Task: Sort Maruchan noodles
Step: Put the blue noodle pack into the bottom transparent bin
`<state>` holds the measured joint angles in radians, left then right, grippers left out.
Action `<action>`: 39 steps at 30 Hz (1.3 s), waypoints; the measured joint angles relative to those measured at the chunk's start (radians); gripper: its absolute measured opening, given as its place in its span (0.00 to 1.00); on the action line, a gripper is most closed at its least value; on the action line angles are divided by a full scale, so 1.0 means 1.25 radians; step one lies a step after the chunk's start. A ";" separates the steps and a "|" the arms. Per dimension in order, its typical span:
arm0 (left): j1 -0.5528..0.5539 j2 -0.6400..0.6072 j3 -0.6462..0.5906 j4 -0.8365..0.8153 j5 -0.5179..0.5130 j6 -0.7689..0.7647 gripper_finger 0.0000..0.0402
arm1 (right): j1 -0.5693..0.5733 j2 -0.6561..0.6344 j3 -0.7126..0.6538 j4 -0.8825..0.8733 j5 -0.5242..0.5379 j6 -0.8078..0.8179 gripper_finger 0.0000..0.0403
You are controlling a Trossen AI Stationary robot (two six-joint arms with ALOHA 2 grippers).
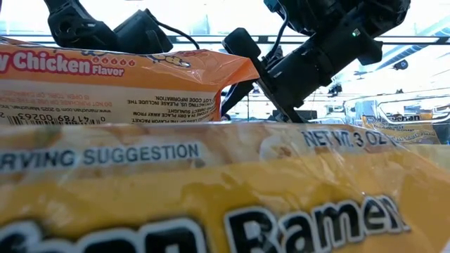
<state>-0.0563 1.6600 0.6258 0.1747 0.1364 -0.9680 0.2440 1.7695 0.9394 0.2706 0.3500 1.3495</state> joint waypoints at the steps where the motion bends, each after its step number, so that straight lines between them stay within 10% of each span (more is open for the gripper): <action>1: 0.000 0.000 0.000 0.001 0.000 0.000 0.36 | 0.000 0.000 0.000 -0.001 0.002 0.000 0.56; 13: -0.001 0.002 -0.002 0.012 -0.002 0.002 0.36 | -0.006 0.000 0.000 -0.001 0.017 -0.033 0.37; 39: 0.023 -0.094 -0.004 0.004 0.067 0.118 0.36 | -0.014 -0.020 0.000 -0.052 0.015 -0.099 0.31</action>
<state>-0.0273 1.5425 0.6205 0.1801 0.2206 -0.8201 0.2260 1.7440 0.9398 0.2051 0.3691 1.2259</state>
